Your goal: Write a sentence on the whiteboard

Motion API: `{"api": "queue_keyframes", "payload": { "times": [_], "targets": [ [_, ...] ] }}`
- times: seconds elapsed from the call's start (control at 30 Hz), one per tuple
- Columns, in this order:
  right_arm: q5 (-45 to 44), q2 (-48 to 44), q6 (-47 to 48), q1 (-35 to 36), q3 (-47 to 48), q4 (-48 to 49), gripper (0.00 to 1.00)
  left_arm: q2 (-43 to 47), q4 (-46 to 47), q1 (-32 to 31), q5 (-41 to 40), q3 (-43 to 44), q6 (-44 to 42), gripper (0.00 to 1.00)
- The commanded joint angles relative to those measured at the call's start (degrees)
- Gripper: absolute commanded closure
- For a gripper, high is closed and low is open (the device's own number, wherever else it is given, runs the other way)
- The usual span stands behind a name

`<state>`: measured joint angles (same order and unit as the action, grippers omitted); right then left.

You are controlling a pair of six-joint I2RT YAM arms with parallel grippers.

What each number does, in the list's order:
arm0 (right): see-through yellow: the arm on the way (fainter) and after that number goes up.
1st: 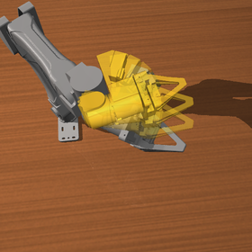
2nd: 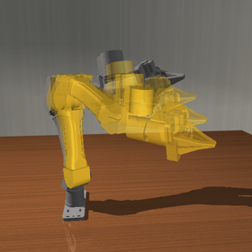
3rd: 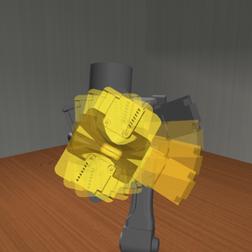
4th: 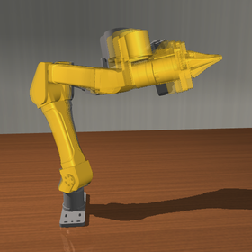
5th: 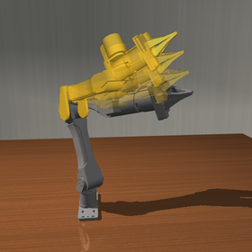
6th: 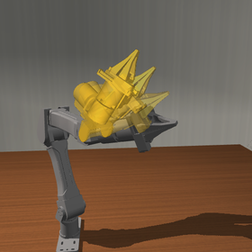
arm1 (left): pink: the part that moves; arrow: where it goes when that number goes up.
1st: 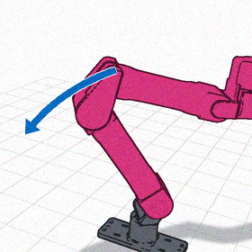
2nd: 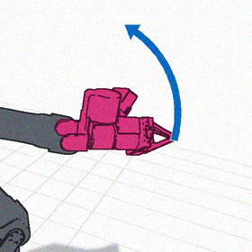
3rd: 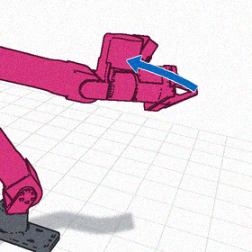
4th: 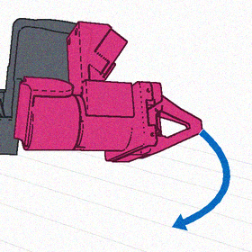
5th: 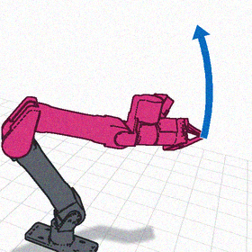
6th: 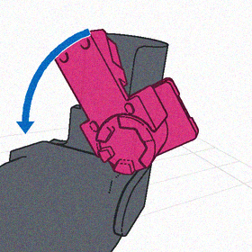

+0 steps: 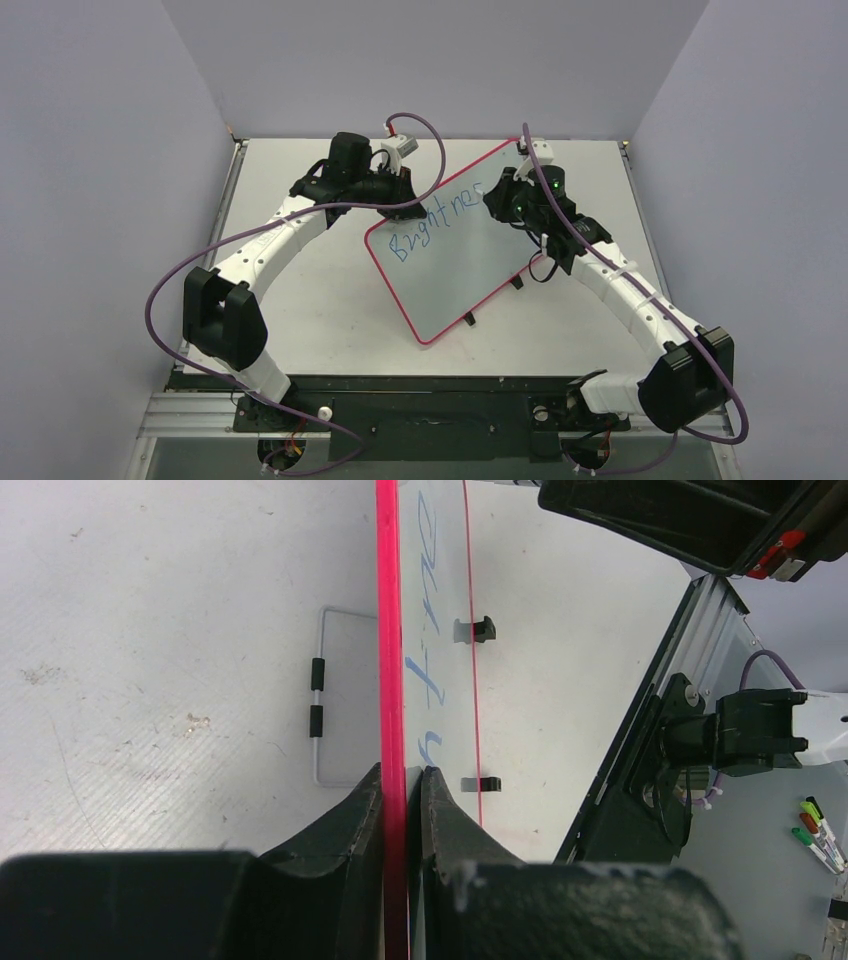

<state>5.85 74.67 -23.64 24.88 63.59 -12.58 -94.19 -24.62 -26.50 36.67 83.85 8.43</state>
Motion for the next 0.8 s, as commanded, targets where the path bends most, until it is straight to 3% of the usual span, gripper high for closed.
{"api": "queue_keyframes", "payload": {
  "times": [0.0, 0.77],
  "targets": [
    [-1.3, -1.0, 0.3, -0.1, -1.6, 0.3, 1.0, 2.4, 4.4, -0.9, -1.5, 0.3, -6.1, 1.0],
    [-2.4, -1.1, 0.2, -0.9, -3.1, -1.0, 1.0, 2.4, 4.4, -1.0, -1.4, 0.4, -6.0, 1.0]
  ]
}}
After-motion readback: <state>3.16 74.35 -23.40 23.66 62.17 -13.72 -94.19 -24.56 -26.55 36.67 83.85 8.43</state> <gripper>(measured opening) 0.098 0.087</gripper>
